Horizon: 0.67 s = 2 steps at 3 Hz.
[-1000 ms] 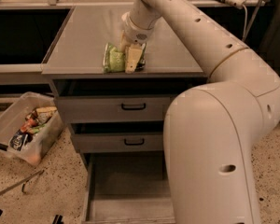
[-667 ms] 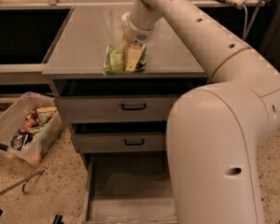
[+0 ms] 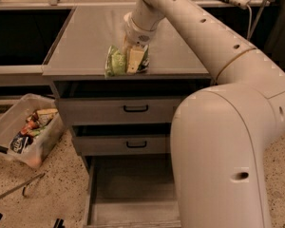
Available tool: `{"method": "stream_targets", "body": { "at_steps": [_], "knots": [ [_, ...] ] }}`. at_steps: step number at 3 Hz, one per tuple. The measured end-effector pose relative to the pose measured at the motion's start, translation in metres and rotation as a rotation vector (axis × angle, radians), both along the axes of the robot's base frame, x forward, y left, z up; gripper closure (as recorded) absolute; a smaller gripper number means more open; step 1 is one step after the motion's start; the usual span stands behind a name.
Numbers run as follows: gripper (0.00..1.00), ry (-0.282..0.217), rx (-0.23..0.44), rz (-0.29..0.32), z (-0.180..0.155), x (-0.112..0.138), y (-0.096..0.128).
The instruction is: Place green jalapeno chip bag into bottom drawer
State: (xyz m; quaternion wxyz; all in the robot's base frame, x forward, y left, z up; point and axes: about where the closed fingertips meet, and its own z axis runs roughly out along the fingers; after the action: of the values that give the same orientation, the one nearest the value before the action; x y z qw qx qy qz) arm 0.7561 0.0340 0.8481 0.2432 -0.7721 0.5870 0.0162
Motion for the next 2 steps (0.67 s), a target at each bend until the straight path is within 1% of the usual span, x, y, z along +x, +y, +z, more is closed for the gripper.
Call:
{"method": "stream_targets", "body": {
  "at_steps": [1,2],
  "knots": [
    [1.00,0.000,0.000,0.000,0.001,-0.001,0.000],
    [1.00,-0.021,-0.003,-0.035,0.014,-0.017,-0.013]
  ]
}}
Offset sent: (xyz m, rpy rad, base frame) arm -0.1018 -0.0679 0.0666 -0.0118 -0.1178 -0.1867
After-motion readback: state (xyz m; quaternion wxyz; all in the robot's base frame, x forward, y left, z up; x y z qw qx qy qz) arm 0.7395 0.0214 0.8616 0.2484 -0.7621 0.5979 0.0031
